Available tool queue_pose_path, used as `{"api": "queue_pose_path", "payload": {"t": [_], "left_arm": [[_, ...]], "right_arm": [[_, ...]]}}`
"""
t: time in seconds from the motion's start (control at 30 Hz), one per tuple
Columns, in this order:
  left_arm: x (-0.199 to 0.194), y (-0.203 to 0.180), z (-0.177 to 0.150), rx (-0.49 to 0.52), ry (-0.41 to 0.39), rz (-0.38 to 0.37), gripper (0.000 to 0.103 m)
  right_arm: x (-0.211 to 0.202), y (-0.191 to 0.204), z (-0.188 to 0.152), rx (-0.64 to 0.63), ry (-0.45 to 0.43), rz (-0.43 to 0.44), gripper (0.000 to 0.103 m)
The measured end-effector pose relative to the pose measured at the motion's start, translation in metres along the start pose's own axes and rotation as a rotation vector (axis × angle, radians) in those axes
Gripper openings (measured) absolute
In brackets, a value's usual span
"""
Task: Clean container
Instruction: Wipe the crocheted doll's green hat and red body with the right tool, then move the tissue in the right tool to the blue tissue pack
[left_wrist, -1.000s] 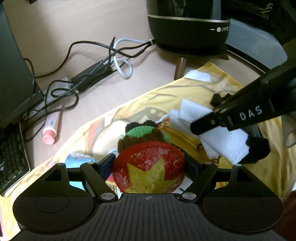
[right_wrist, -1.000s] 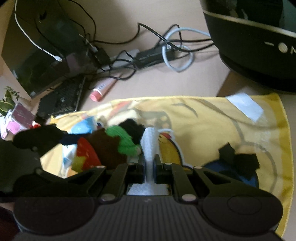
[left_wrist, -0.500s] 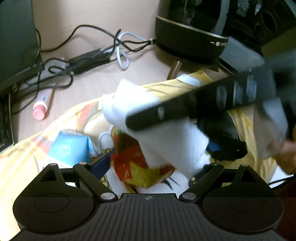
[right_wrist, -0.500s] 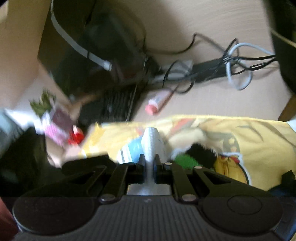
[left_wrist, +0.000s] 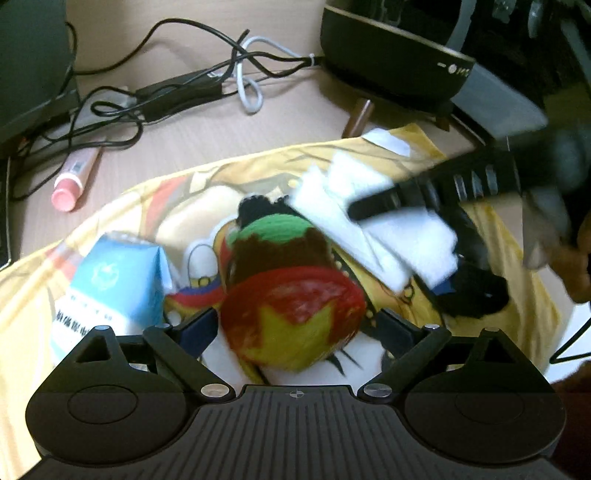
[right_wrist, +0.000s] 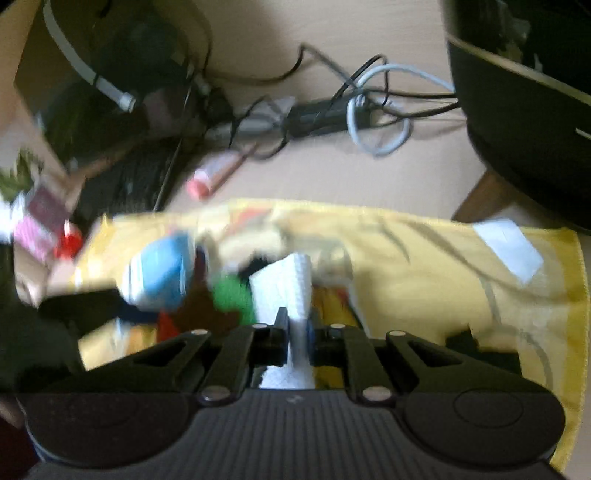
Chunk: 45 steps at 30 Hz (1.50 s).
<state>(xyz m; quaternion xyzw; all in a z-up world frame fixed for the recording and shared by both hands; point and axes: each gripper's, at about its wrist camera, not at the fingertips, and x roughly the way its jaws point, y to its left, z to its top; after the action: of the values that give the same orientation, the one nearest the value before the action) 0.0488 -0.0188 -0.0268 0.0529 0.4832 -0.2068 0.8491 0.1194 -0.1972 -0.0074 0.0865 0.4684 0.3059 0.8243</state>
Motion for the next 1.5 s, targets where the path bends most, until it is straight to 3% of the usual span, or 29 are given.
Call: {"api": "queue_pose_path", "payload": {"t": [0.13,0.23,0.37,0.5,0.57,0.63,0.73,0.83,0.93,1.0,1.13,1.23,1.4,1.5], "left_arm": [[0.005,-0.001,0.001,0.015,0.02,-0.014,0.089],[0.004,0.0,0.0,0.022,0.034,-0.009,0.091],[-0.015,0.011,-0.005,0.002,0.005,-0.019,0.093],[-0.029,0.023,-0.011,-0.038,-0.015,-0.02,0.093],[-0.039,0.025,-0.015,-0.017,-0.027,0.001,0.094],[-0.05,0.028,-0.019,0.015,-0.045,0.032,0.094],[-0.06,0.04,-0.026,0.037,-0.052,0.094,0.098],[-0.058,0.057,-0.028,-0.008,-0.019,0.136,0.098],[-0.059,0.058,-0.029,-0.021,-0.023,0.119,0.098],[-0.06,0.053,-0.029,0.004,-0.029,0.102,0.098],[-0.062,0.051,-0.032,0.027,-0.059,0.12,0.098],[-0.064,0.051,-0.035,0.043,-0.082,0.135,0.099],[-0.055,0.073,-0.034,0.0,-0.104,0.172,0.099],[-0.043,0.084,-0.034,0.006,-0.099,0.201,0.099]], "right_arm": [[0.008,0.008,0.027,0.097,-0.077,0.161,0.01],[0.035,0.019,0.035,0.082,-0.046,0.188,0.01],[0.043,0.021,0.023,-0.06,-0.02,0.031,0.01],[0.035,-0.002,0.014,-0.071,0.002,-0.077,0.01],[0.031,-0.011,0.008,-0.078,0.022,-0.138,0.01],[0.023,-0.019,0.004,-0.053,0.033,-0.144,0.01],[0.004,-0.017,0.006,0.041,0.012,-0.069,0.01],[-0.015,0.008,0.015,0.115,-0.047,0.135,0.01],[-0.014,0.05,0.018,0.041,-0.042,0.255,0.01],[-0.003,0.07,0.011,-0.025,0.0,0.262,0.01],[0.009,0.079,-0.013,-0.116,0.066,0.138,0.009],[-0.01,0.064,-0.022,-0.099,0.055,0.115,0.008],[-0.026,0.041,-0.029,-0.065,0.045,-0.006,0.01],[-0.029,0.04,-0.021,-0.043,0.037,-0.009,0.01]]}}
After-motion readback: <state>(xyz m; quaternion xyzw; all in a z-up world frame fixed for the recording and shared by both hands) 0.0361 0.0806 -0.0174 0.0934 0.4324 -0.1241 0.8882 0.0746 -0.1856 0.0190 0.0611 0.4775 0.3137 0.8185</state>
